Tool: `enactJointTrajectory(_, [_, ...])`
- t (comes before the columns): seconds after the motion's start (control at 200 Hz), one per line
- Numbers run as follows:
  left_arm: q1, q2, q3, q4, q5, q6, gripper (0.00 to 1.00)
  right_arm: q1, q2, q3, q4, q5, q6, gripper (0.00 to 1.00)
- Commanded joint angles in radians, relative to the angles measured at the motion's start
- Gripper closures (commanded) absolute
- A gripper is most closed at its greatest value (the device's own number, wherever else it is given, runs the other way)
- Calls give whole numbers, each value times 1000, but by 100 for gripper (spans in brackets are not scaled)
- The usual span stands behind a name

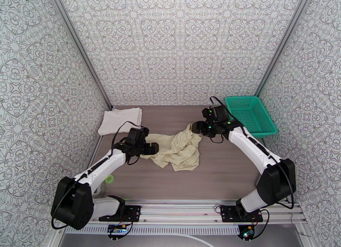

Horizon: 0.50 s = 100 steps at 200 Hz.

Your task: Fold and stack the mixed laundry pile

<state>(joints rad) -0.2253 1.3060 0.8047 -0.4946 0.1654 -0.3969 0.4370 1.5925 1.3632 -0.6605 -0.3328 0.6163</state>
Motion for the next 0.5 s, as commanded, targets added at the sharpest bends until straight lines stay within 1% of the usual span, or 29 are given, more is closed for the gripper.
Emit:
enactJointTrajectory(0.0, [74, 0, -35, -37, 56, -98, 15, 47, 48, 23, -32, 51, 143, 33])
enactJointTrajectory(0.06, [86, 16, -45, -26, 62, -116, 14, 54, 71, 26, -34, 72, 156, 34])
enactJointTrajectory(0.19, [96, 58, -60, -15, 34, -134, 9, 55, 104, 28, -29, 122, 162, 38])
enactJointTrajectory(0.3, [108, 124, -76, 71, 56, -155, 9, 52, 149, 69, -19, 151, 146, 47])
enactJointTrajectory(0.375, [107, 185, -64, 148, 77, -171, 15, 52, 190, 109, -6, 160, 120, 57])
enactJointTrajectory(0.385, [107, 193, -62, 160, 99, -173, 16, 53, 196, 116, -6, 162, 117, 59])
enactJointTrajectory(0.41, [105, 212, -57, 187, 114, -180, 18, 52, 211, 132, -8, 164, 108, 64])
enactJointTrajectory(0.435, [105, 230, -53, 217, 126, -188, 22, 50, 228, 152, -8, 163, 95, 70])
enactJointTrajectory(0.44, [105, 232, -51, 224, 127, -189, 23, 50, 228, 152, -8, 163, 95, 70])
enactJointTrajectory(0.455, [106, 244, -47, 242, 138, -194, 27, 50, 237, 164, -9, 163, 85, 73])
enactJointTrajectory(0.495, [104, 271, -35, 289, 161, -203, 38, 49, 253, 189, -16, 164, 70, 79])
